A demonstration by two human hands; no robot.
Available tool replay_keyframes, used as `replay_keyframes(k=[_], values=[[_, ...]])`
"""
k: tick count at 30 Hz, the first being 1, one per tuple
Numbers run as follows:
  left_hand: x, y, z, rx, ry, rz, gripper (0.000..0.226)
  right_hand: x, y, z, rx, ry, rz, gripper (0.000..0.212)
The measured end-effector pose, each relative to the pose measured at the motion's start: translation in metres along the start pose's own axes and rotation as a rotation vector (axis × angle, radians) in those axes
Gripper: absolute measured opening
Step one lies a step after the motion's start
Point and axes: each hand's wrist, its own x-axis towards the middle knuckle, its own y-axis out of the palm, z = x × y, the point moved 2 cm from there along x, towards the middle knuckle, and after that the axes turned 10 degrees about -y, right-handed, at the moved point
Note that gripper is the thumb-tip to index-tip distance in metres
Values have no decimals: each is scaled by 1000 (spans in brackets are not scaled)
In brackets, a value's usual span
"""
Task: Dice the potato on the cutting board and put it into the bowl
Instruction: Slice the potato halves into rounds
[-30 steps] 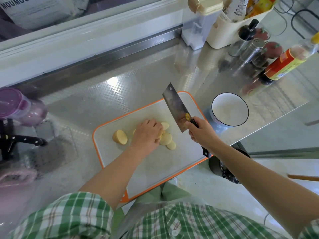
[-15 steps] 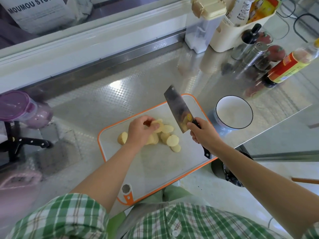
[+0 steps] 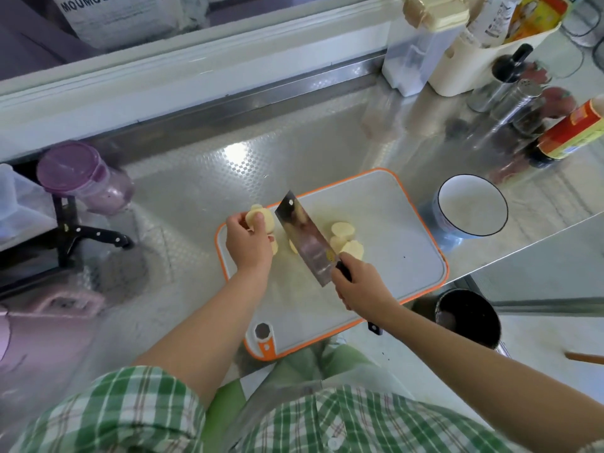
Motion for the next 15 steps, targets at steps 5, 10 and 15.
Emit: replay_keyframes(k=[5,10,15], values=[[-17,-8,5,-15,-19,-58,21,-8,22,-6,-154,-45,65,25],[-29,-1,19,-20,-95,19,14,-5,12,-20,-304,-121,62,16],[-40,17,35,10,-197,161,14,2,-30,-42,-397,-107,-46,15]])
